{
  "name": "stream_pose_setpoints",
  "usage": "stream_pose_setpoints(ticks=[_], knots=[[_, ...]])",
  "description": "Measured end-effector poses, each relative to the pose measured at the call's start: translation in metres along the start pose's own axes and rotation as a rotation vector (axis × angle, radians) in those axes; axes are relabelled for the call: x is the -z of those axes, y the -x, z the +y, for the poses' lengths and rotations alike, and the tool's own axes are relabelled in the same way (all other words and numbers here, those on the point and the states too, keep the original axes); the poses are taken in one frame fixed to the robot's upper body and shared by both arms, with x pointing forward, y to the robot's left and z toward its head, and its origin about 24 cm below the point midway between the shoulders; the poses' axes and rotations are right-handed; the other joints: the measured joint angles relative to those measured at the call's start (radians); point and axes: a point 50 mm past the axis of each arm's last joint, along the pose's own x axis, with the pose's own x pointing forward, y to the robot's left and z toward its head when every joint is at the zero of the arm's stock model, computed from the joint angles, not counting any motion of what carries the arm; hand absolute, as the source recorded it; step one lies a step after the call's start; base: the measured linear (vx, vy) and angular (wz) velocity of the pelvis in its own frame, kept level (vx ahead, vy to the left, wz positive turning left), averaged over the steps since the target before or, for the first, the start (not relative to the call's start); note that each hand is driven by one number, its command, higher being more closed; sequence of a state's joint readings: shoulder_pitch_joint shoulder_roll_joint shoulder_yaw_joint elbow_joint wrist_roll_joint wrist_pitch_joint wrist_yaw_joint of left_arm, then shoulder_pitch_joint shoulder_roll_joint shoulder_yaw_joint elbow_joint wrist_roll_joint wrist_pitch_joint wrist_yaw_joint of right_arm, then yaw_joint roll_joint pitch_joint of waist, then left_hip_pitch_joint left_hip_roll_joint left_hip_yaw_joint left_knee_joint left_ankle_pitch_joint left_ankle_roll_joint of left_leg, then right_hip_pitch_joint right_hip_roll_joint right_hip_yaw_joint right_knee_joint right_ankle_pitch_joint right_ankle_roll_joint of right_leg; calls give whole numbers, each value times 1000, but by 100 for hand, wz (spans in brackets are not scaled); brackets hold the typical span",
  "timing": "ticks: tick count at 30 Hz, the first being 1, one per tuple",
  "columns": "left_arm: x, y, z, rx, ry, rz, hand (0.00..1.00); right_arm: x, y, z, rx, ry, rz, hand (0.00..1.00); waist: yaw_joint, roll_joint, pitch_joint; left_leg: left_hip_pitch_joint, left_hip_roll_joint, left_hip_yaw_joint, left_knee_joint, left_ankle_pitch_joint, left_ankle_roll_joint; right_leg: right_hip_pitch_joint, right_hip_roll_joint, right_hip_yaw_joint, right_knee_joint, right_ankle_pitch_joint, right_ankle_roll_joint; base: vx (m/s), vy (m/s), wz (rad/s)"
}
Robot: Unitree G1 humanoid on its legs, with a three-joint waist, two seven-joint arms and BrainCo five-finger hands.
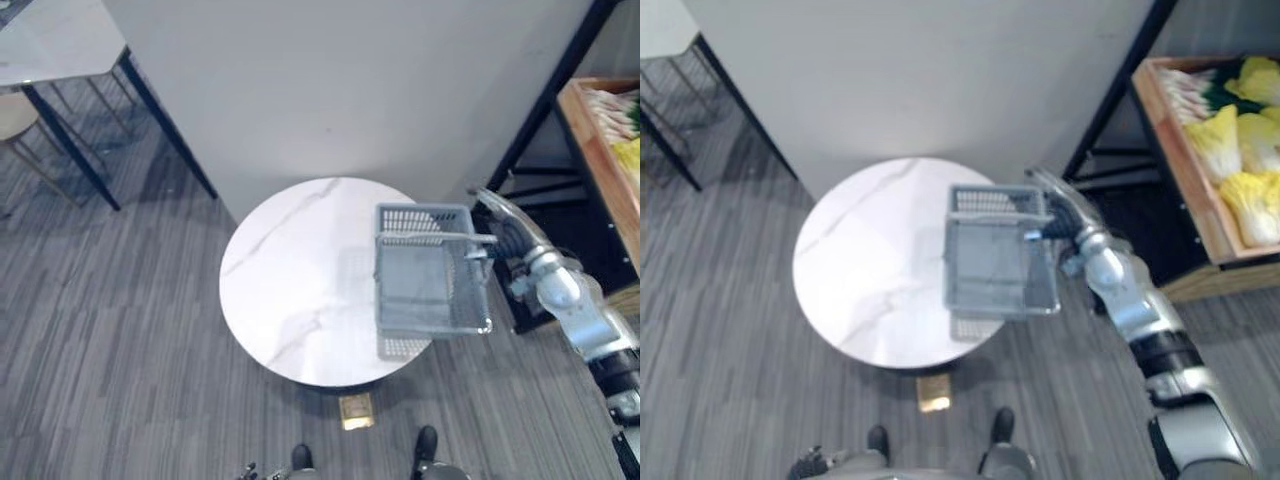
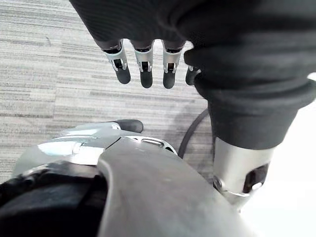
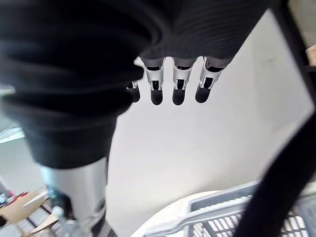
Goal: Pick vegetable in the basket
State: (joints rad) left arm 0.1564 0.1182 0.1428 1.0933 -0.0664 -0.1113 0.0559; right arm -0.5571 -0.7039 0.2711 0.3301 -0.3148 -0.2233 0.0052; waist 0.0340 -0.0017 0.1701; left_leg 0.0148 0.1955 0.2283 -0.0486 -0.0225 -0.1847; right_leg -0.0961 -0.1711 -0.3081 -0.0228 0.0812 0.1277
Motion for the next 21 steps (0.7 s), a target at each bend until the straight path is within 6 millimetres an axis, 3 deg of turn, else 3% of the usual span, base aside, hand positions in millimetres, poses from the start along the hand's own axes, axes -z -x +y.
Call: stream_pose_setpoints(ticks=[4,10,13,21], knots=[[-7,-1,0,-9,1,-29,0,-18,-17,-10,7,32,-69,0,4,-9,27,-20,-5,-22,7,2,3,-4,-7,-15,0,5,0,-20,-6,14],[-19,-4,0,-12,1,-63,0,-17,-36,-17,-11,73,-38,0,24,-16,62,-55,-7,-31,17,7,10,-23,-8,-23,-9,20,-4,-16,-5,4],[-28,-6,-2,-13,8,-88,0,-19,-49,-36,29,96,-17,0,25,-13,96,-85,-6,-49,18,18,18,-42,-7,-31,-11,26,-8,-34,-15,9],[-42,-9,-5,-9,10,-124,0,-12,-58,-55,70,110,49,0,47,-9,139,-115,-7,-55,30,18,18,-60,-9,-35,-11,31,-13,-5,-6,3]])
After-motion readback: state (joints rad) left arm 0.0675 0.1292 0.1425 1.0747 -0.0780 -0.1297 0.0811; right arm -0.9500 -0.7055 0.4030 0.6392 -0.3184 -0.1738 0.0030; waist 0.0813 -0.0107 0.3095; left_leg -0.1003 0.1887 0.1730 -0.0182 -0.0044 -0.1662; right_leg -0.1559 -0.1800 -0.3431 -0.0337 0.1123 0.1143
